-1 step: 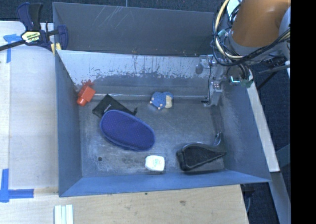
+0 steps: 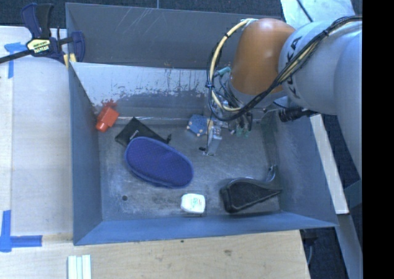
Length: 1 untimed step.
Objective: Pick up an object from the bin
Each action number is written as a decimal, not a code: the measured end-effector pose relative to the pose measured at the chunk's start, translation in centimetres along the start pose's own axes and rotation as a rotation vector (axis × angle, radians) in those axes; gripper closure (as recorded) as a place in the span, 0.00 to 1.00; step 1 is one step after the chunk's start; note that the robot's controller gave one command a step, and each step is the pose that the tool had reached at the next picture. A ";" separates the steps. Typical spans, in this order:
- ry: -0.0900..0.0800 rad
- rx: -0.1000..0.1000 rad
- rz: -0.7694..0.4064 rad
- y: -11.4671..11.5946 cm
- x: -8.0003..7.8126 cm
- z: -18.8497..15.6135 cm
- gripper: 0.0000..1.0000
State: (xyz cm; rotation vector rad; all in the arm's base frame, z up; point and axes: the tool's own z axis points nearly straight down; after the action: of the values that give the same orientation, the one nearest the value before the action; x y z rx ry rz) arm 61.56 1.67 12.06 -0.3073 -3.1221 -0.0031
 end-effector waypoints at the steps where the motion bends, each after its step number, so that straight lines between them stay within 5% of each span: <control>1: -0.009 0.000 0.211 0.0 -0.7 4.9 0.00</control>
Offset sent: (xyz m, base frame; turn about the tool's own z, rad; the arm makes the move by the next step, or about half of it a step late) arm 0.0052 -0.0005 -0.0506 0.2122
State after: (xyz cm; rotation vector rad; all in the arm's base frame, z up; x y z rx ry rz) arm 62.22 1.55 7.16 -0.6356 -3.0809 -0.0009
